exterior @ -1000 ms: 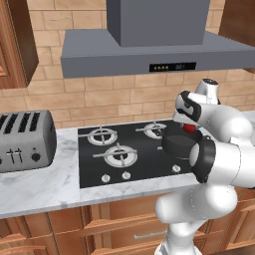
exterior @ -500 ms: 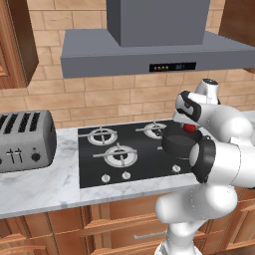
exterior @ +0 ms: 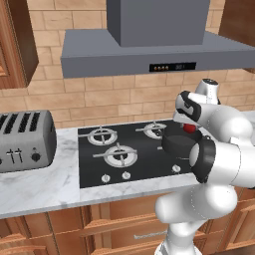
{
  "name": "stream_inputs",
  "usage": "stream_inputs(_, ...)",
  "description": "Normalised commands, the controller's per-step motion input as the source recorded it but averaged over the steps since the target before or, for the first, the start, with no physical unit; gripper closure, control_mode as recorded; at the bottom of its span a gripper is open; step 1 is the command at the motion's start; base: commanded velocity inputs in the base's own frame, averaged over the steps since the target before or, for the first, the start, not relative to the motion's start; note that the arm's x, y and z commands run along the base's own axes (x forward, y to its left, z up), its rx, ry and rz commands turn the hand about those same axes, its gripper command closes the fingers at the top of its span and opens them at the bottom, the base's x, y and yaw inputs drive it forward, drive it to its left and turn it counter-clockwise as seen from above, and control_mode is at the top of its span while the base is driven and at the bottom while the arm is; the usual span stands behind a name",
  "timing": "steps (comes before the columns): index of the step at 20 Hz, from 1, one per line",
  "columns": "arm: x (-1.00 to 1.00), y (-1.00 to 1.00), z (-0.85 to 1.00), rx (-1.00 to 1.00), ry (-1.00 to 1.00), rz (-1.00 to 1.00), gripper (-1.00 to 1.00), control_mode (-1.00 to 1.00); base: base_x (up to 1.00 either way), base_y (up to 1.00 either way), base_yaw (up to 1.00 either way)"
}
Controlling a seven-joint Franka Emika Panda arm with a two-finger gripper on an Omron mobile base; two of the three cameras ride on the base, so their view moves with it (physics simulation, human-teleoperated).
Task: Turn on the burner for the pot on the stove. Wait thirty seconds for the pot to heat up. Then add the tomato to the pot.
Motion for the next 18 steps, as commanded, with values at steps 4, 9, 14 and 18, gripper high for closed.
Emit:
stream_inputs(4, 0.00, 0.00, 0.00, 0.00, 0.00, 0.00, 1.00, -1.00, 0.00, 0.00, 0.00)
stream_inputs(9, 0.00, 0.00, 0.00, 0.00, 0.00, 0.00, 1.00, -1.00, 0.00, 0.00, 0.00)
stream_inputs(14, 0.00, 0.00, 0.00, 0.00, 0.00, 0.00, 1.00, -1.00, 0.00, 0.00, 0.00)
stream_inputs(18, 0.00, 0.00, 0.00, 0.00, 0.00, 0.00, 1.00, -1.00, 0.00, 0.00, 0.00)
